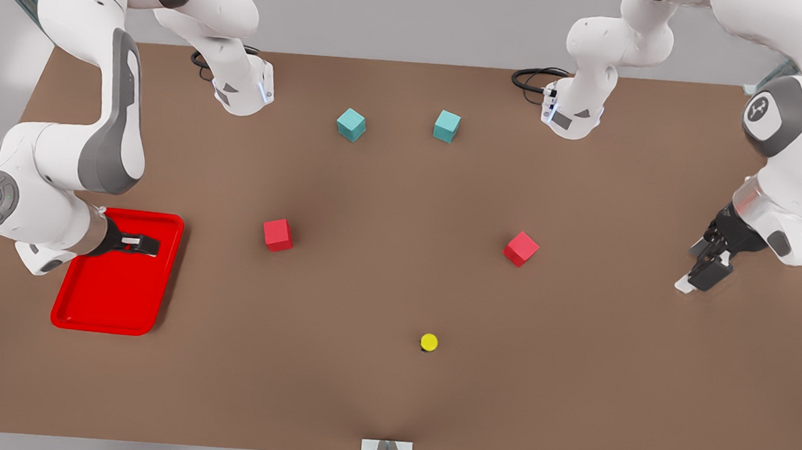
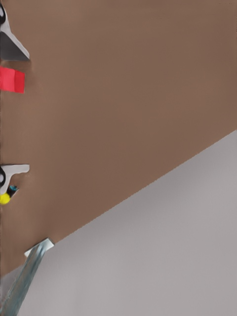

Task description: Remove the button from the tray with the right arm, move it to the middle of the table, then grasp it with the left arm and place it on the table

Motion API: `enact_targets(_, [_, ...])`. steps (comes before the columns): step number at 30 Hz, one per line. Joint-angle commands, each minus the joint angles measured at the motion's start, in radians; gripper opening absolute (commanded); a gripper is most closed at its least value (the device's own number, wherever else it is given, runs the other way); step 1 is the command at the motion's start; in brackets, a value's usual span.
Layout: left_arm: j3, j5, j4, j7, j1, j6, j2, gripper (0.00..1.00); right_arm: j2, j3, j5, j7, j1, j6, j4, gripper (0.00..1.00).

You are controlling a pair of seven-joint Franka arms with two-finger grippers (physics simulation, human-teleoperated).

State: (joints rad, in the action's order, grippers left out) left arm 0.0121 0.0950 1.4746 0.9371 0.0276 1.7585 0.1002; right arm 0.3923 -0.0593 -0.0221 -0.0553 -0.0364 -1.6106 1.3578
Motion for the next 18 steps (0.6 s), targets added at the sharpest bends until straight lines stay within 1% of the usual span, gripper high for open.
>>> enact_targets(1, [0.023, -0.044, 0.078, -0.928, 0.02, -0.197, -0.045, 1.0, -0.001, 0.0, 0.001, -0.005, 0.001, 0.0, 0.0, 1.0])
enact_targets(2, [0.026, -0.038, 0.035, -0.929, 0.023, -0.192, 0.006, 1.0, -0.001, 0.0, 0.001, -0.005, 0.001, 0.0, 0.0, 1.0])
enact_targets(5, [0.026, -0.043, 0.006, -0.932, 0.032, -0.186, 0.044, 1.0, -0.001, 0.0, 0.001, -0.005, 0.003, 0.0, 0.0, 1.0])
enact_targets(18, [0.028, -0.043, -0.002, -0.929, 0.038, -0.188, 0.05, 1.0, 0.0, 0.0, 0.001, -0.003, -0.005, -0.014, 0.0, 1.0])
